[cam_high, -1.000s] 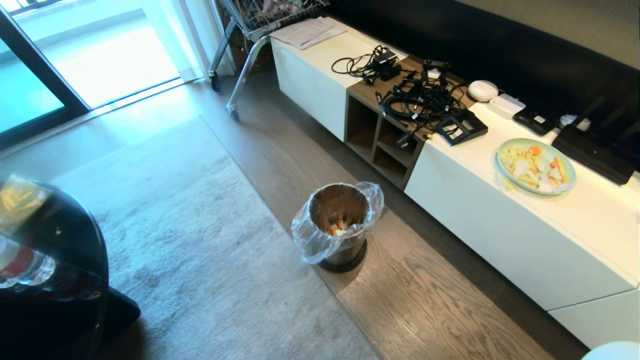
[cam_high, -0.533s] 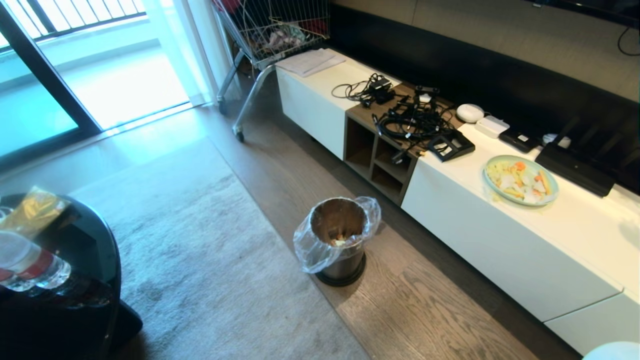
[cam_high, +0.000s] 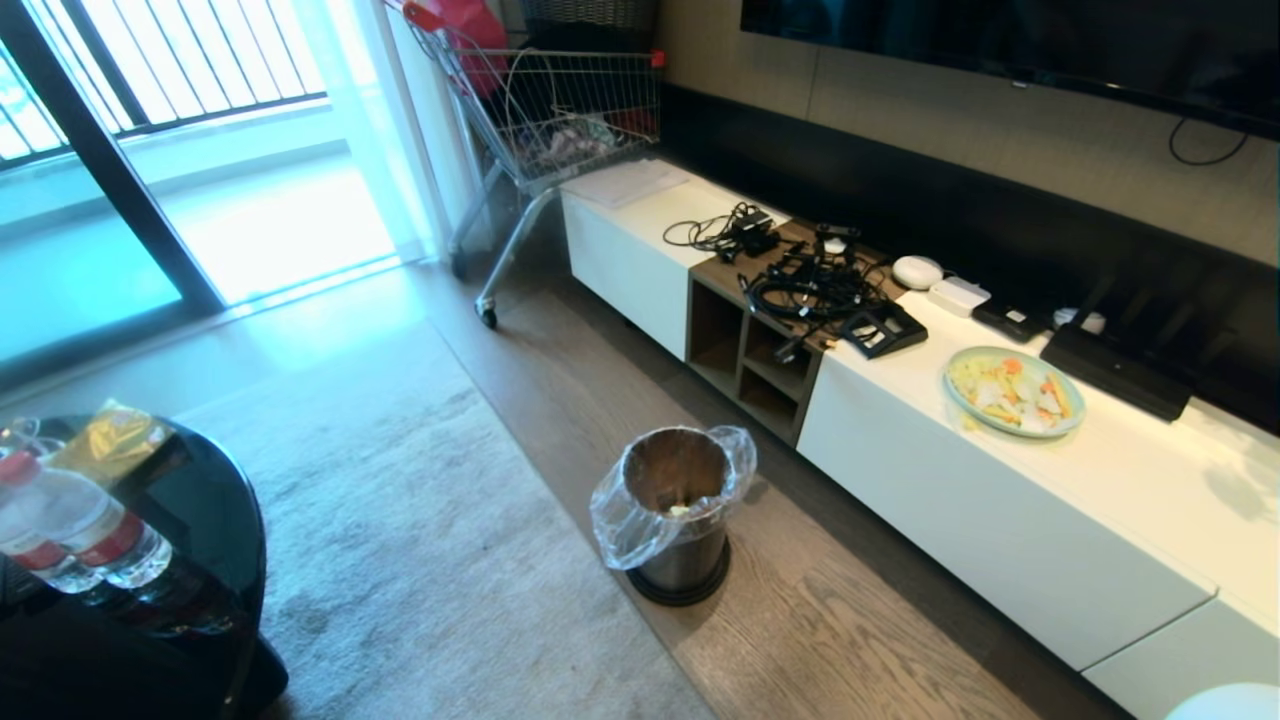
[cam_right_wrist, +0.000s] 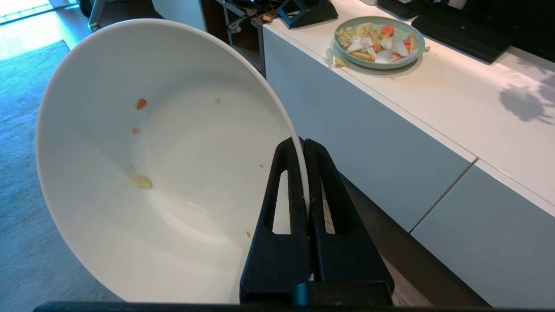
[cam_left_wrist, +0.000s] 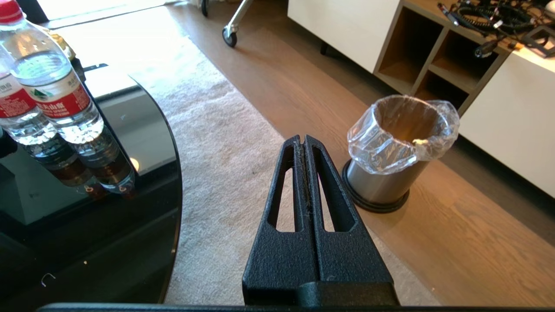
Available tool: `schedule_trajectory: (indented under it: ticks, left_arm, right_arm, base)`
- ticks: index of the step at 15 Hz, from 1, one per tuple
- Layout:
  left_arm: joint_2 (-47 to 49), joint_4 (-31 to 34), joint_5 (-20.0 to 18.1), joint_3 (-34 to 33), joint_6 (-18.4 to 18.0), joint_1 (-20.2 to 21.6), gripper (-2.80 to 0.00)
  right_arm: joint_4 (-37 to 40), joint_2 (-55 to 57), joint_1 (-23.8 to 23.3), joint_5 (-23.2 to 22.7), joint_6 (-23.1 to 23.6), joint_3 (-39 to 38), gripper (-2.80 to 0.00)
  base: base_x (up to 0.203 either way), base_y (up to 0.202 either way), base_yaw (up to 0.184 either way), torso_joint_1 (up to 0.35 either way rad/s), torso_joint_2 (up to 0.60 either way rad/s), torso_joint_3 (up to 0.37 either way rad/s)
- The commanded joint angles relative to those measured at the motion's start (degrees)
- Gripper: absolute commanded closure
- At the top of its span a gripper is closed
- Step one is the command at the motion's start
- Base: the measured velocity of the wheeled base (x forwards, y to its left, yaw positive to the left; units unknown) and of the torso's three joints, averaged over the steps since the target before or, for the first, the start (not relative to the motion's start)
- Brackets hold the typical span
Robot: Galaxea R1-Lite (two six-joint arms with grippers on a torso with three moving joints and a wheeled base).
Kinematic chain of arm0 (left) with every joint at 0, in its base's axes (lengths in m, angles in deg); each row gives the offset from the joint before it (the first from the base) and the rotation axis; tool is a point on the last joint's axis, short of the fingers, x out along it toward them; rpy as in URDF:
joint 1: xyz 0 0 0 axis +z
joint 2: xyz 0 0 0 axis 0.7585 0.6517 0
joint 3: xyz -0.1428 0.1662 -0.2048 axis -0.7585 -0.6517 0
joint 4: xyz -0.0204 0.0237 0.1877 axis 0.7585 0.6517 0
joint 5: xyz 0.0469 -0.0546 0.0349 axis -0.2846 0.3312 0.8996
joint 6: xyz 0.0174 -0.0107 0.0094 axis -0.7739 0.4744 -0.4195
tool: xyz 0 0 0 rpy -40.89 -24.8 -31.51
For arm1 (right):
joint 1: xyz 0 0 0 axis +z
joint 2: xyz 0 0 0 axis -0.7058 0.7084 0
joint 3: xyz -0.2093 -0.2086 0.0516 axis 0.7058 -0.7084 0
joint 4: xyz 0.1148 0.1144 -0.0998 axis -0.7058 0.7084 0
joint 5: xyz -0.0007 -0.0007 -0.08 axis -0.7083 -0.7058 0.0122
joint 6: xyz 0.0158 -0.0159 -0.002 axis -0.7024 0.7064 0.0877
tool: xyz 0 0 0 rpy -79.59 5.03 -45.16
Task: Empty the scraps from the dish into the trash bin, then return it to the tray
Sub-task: Put the bowl back to the table
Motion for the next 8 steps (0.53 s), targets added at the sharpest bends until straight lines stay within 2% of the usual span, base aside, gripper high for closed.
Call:
schedule_trajectory:
  ticks: [1,5,8]
  left_arm:
    - [-0.02,-0.05,0.04,0.00,0.06,0.00,0.00]
    - [-0.02,-0.05,0.04,0.00,0.06,0.00,0.00]
    - [-0.02,-0.05,0.04,0.00,0.06,0.00,0.00]
  right_arm:
    - [-0.01,0.07,0.01,0.00,0.06,0.00,0.00]
    - [-0.10,0.07,0.01,0.00,-0.02,0.00,0.00]
    - [-0.01,0.07,0.01,0.00,0.02,0.00,0.00]
  base:
    - [0.000,0.000,0.000,0.002,0.00,0.199]
    - [0.000,0.000,0.000,0.002,0.00,0.185]
    - [0.000,0.000,0.000,0.000,0.00,0.000]
